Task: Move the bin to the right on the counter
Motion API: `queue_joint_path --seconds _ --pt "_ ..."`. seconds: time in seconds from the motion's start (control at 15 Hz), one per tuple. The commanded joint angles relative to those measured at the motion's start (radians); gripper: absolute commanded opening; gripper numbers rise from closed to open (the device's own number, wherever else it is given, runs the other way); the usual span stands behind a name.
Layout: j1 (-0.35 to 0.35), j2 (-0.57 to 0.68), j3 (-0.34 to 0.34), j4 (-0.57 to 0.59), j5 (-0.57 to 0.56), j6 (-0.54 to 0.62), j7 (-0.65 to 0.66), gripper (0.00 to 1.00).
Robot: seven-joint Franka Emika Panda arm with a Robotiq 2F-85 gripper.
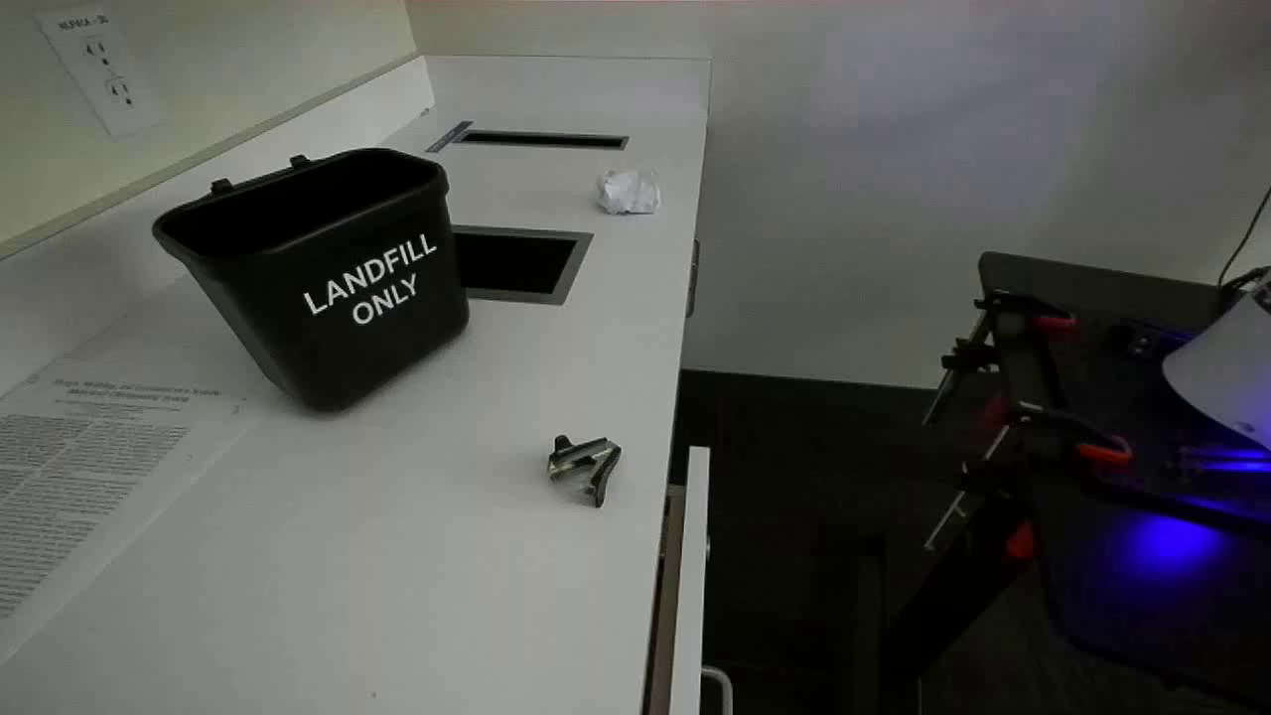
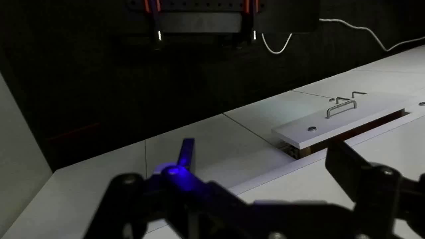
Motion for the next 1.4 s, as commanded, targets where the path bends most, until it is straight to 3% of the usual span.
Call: queue_joint_path --seconds 0.0,0.27,0.4,0.87,0.93,1.0,1.33 --pt "-0.034 0.007 0.025 0.003 0.014 -0.003 -0.016 1.00" --pt "-0.034 0.007 0.025 0.003 0.014 -0.003 -0.016 1.00" --pt "-0.026 0.023 0.032 -0.004 0.029 0.062 -0.013 1.00" --pt "0.033 0.132 0.114 -0.071 0.106 0.611 -0.013 1.00" --pt "0.043 0.150 0.122 -0.071 0.126 0.642 -0.009 1.00" --pt "0.018 0.122 0.122 -0.068 0.093 0.578 -0.004 1.00" --pt "0.033 0.160 0.131 -0.068 0.113 0.625 -0.003 1.00"
